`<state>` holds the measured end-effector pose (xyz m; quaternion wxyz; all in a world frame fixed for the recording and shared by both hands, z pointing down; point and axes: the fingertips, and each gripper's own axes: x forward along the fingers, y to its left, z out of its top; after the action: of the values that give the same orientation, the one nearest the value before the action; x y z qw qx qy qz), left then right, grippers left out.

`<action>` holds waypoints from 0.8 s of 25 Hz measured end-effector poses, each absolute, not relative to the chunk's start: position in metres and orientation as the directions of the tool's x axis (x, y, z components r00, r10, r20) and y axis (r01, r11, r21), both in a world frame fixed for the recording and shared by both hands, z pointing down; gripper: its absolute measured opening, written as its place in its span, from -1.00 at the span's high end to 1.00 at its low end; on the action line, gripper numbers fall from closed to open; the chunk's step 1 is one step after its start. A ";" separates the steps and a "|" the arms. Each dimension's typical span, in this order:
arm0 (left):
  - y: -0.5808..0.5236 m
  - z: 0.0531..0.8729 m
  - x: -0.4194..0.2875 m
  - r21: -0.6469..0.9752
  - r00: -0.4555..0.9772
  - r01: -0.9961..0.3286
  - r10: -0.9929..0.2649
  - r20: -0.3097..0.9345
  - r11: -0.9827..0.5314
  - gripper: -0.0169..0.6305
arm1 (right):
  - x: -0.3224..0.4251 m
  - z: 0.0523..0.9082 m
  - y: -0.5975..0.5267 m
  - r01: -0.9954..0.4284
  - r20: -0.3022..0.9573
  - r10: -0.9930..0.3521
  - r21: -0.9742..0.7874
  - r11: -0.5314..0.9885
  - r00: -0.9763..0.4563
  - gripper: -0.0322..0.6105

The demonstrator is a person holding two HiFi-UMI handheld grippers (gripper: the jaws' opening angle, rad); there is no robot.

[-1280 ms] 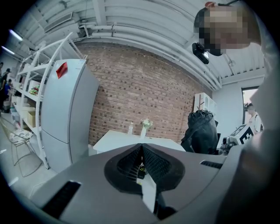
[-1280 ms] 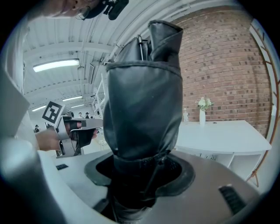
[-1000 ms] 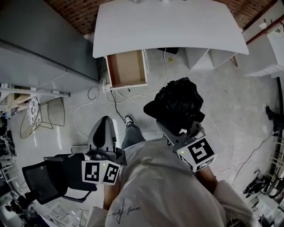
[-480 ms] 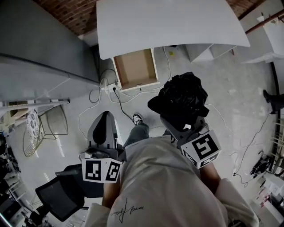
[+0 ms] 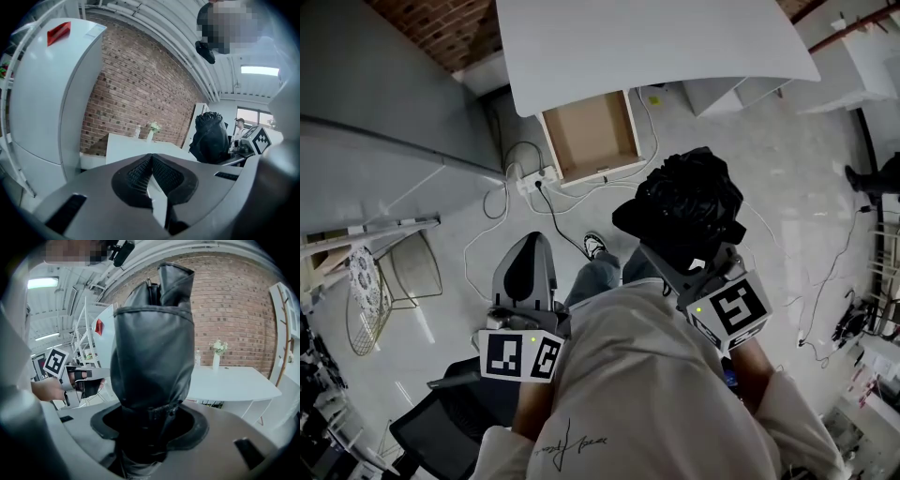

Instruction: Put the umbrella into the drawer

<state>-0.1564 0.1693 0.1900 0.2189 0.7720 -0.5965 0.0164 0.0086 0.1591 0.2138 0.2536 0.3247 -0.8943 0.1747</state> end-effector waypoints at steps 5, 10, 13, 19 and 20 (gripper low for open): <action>0.174 0.192 -0.167 0.311 0.283 -0.931 -0.918 0.279 -0.192 0.90 | 0.005 0.217 0.162 -0.687 0.558 -0.514 -0.145 0.712 -0.651 0.14; 0.174 0.201 -0.170 0.304 0.287 -0.932 -0.914 0.287 -0.197 0.90 | 0.004 0.225 0.154 -0.683 0.549 -0.528 -0.112 0.722 -0.648 0.14; 0.172 0.202 -0.171 0.302 0.281 -0.934 -0.916 0.286 -0.192 0.90 | 0.005 0.231 0.148 -0.683 0.555 -0.528 -0.104 0.723 -0.643 0.14; 0.163 0.207 -0.170 0.336 0.275 -0.925 -0.924 0.266 -0.178 0.90 | 0.003 0.247 0.126 -0.678 0.555 -0.527 -0.095 0.729 -0.644 0.15; 0.159 0.210 -0.169 0.334 0.272 -0.926 -0.923 0.273 -0.174 0.90 | 0.003 0.250 0.120 -0.676 0.554 -0.527 -0.091 0.731 -0.644 0.15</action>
<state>-0.1691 0.1593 0.2099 0.2213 0.7661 -0.6034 0.0042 0.0027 0.1202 0.2503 0.2548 0.3361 -0.8948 0.1464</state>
